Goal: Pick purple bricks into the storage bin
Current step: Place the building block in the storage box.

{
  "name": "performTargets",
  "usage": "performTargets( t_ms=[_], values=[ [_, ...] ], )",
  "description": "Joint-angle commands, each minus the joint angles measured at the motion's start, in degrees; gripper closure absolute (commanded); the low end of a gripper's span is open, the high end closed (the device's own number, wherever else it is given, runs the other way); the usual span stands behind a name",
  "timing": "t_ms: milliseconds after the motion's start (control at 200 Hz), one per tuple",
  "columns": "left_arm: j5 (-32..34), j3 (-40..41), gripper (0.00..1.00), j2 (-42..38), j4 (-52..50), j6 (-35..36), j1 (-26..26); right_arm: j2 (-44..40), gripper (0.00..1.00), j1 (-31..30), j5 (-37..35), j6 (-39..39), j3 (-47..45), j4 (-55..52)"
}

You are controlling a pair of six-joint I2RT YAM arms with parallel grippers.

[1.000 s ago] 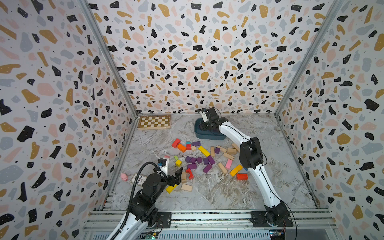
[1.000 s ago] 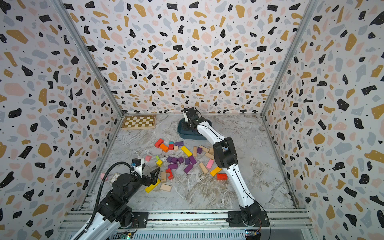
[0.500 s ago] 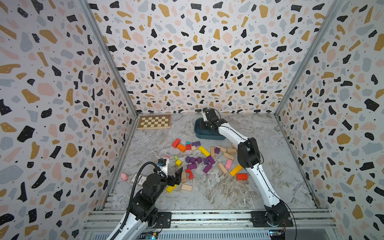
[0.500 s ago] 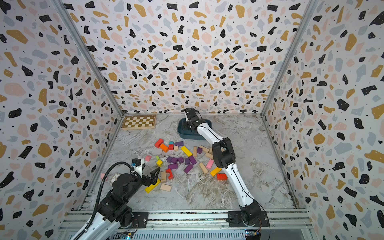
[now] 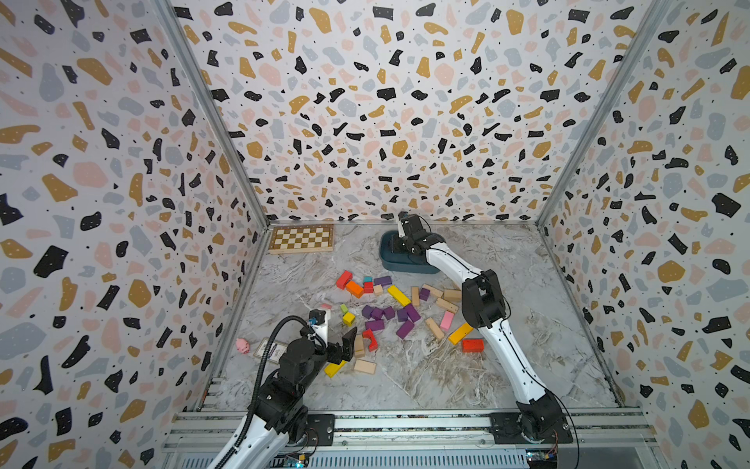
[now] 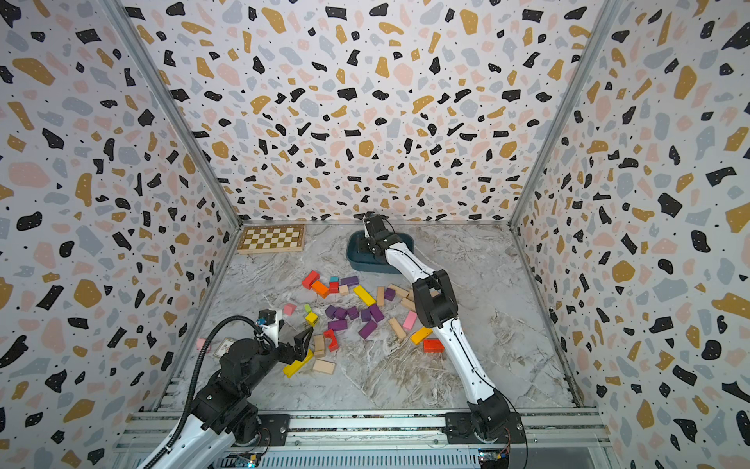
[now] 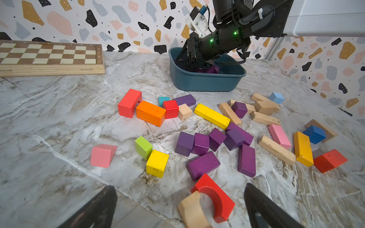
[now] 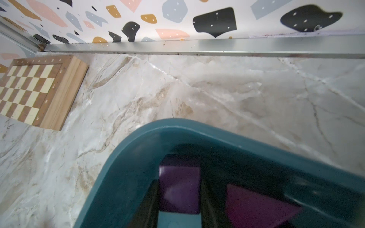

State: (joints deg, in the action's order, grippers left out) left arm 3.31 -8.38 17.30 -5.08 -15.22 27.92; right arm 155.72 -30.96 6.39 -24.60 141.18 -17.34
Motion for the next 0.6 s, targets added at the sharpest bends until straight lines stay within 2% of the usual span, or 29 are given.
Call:
performTargets(
  t_ms=[0,310,596],
  values=[
    [0.08,-0.33,0.01,-0.07,1.74,0.28,0.11,-1.47,0.7,0.37,-0.87,-0.47,2.25,-0.08],
    [0.06,-0.3,0.01,-0.28,1.72,0.28,0.11,-3.25,0.46,0.3,-1.03,1.18,2.25,-0.69],
    [-0.14,-0.36,0.01,-0.25,1.74,0.37,0.11,-7.07,0.29,0.35,-1.17,5.97,2.23,-2.07]
  ],
)
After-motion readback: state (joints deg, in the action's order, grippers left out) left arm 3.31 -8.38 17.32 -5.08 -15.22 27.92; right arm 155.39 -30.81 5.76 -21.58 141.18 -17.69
